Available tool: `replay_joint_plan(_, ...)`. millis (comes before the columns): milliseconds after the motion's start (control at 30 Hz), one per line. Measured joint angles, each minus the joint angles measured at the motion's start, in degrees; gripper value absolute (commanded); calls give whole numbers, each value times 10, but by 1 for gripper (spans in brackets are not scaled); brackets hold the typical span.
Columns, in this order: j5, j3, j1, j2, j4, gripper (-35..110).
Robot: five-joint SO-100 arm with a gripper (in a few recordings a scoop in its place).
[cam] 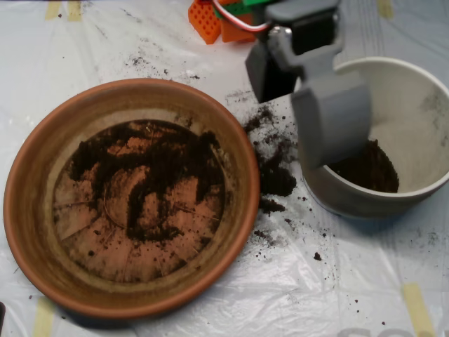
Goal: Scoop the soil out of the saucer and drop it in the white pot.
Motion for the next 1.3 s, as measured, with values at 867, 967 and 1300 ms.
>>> replay_joint_plan(867, -60, 533, 292, 39, -395, 43)
replay_joint_plan(967, -59, 533, 298, 9, -408, 43)
replay_joint_plan(1300, -47, 500, 316, -53, -389, 43)
